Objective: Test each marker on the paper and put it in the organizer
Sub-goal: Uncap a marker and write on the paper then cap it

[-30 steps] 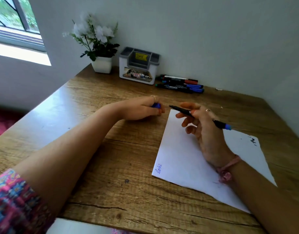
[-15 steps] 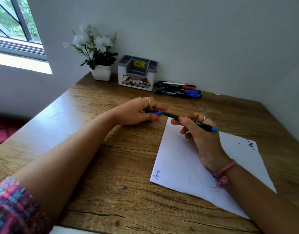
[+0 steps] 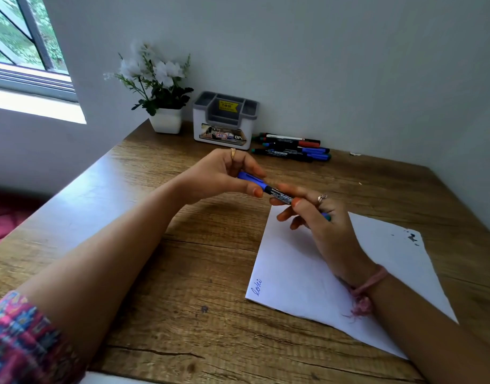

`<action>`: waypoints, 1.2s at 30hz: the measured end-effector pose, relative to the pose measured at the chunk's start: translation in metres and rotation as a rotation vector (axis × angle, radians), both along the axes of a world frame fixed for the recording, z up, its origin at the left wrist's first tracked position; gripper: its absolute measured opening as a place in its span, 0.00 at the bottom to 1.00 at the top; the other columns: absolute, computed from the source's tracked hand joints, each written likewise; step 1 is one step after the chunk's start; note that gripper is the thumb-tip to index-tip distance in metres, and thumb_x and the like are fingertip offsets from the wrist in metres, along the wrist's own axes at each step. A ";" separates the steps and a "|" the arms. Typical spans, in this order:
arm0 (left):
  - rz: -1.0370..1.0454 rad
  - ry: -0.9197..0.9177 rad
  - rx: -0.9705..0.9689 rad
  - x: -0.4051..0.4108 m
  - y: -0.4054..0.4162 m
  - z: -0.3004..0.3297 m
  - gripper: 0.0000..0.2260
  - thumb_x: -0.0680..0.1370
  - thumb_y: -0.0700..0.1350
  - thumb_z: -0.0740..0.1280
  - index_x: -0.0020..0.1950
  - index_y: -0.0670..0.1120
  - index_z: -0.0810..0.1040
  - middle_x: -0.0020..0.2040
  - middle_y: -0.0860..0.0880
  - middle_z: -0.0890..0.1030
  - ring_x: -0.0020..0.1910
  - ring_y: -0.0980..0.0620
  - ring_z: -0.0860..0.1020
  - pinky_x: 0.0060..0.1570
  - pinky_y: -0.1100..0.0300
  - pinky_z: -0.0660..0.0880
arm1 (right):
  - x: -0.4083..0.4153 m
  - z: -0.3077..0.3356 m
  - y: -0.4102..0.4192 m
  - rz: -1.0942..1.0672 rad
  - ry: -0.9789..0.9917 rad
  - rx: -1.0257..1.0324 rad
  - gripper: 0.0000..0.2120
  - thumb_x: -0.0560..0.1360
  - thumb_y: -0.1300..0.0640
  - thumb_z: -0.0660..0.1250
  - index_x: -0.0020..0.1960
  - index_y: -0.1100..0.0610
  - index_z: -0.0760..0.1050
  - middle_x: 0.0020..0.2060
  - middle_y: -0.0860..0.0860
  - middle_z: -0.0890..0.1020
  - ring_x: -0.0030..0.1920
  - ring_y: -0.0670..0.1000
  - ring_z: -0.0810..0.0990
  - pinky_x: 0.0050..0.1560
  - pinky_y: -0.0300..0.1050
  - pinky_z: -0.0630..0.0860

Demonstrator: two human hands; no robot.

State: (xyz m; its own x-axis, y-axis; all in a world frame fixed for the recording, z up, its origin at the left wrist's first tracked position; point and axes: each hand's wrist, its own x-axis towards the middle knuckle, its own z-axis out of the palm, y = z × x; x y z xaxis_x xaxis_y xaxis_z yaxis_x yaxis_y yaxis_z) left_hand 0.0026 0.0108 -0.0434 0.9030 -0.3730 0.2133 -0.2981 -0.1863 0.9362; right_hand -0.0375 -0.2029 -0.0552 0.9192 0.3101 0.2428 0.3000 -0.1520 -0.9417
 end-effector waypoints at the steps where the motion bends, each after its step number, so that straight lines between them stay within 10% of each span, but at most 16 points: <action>1: 0.005 0.005 -0.018 0.000 0.001 0.001 0.13 0.61 0.40 0.73 0.44 0.46 0.78 0.41 0.52 0.84 0.44 0.55 0.82 0.45 0.65 0.78 | 0.000 -0.001 0.000 -0.017 -0.020 -0.010 0.10 0.78 0.60 0.62 0.58 0.55 0.76 0.46 0.53 0.84 0.43 0.49 0.83 0.40 0.37 0.78; 20: 0.017 -0.015 -0.041 0.001 -0.003 0.002 0.12 0.60 0.38 0.74 0.42 0.45 0.78 0.40 0.52 0.84 0.44 0.53 0.83 0.44 0.63 0.79 | 0.001 -0.004 -0.003 -0.019 -0.066 -0.005 0.02 0.77 0.58 0.63 0.48 0.55 0.73 0.49 0.54 0.84 0.46 0.45 0.84 0.39 0.31 0.75; 25: 0.002 0.095 -0.335 0.003 0.001 0.002 0.15 0.64 0.35 0.71 0.49 0.44 0.76 0.39 0.49 0.84 0.40 0.55 0.82 0.44 0.64 0.80 | 0.007 0.004 -0.004 0.046 -0.073 -0.026 0.08 0.73 0.53 0.67 0.51 0.53 0.74 0.49 0.49 0.84 0.49 0.44 0.83 0.45 0.33 0.76; 31: 0.189 0.132 -0.808 0.009 0.014 0.005 0.12 0.69 0.38 0.68 0.53 0.42 0.75 0.43 0.48 0.85 0.43 0.54 0.83 0.43 0.62 0.81 | 0.022 -0.004 -0.015 -0.036 -0.319 -0.503 0.19 0.69 0.43 0.69 0.57 0.46 0.73 0.50 0.40 0.79 0.49 0.39 0.77 0.43 0.26 0.70; 36: 0.364 0.063 -0.891 0.015 0.026 0.010 0.10 0.75 0.35 0.66 0.56 0.41 0.74 0.44 0.46 0.85 0.43 0.54 0.83 0.43 0.62 0.80 | 0.031 -0.020 -0.021 -0.006 -0.373 -0.674 0.14 0.73 0.48 0.67 0.57 0.51 0.76 0.54 0.46 0.75 0.55 0.45 0.74 0.55 0.41 0.73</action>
State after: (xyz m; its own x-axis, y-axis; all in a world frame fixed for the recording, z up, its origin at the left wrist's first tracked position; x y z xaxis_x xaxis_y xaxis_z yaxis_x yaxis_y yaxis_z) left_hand 0.0173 0.0371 -0.0338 0.9507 0.2079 0.2301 -0.3071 0.5293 0.7909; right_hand -0.0067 -0.2235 -0.0749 0.8159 0.4957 0.2976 0.5766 -0.6597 -0.4820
